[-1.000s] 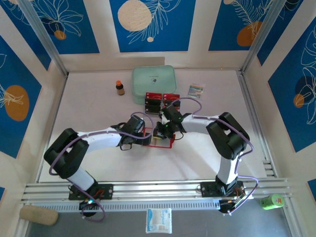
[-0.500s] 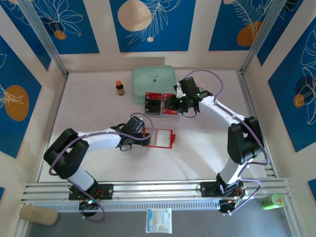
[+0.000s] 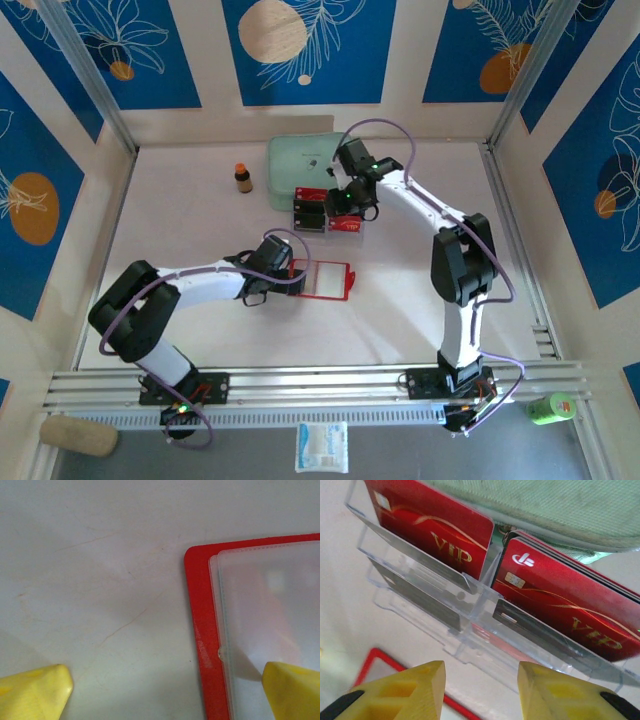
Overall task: Put the credit cards into the card holder
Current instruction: Pick up the credit card from the storage box.
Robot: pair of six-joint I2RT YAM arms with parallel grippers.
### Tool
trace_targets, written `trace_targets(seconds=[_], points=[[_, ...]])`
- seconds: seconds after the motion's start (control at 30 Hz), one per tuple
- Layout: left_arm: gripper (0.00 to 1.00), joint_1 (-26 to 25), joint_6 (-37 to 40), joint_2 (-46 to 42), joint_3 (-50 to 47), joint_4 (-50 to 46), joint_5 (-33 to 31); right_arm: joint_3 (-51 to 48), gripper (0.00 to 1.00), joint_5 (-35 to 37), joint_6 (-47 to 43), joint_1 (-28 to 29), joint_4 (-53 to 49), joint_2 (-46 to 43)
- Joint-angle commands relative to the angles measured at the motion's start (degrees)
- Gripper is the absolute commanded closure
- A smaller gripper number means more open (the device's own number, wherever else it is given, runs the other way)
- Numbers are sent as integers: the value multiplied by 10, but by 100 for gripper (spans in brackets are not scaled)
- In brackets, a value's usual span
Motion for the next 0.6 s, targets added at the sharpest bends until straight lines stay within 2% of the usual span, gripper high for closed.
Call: trace_targets(seconds=[0.0,0.23,0.57], points=[[0,5,-4,3,-18,-19,-3,29,59,72,-62,15,-43,22],[0,4,-5,5,-16,-20,-1,48,60,148,-102,36,-42,57],[0,5,-7,6,-17,-19,0,47,62,190,-134,47,-31,80]])
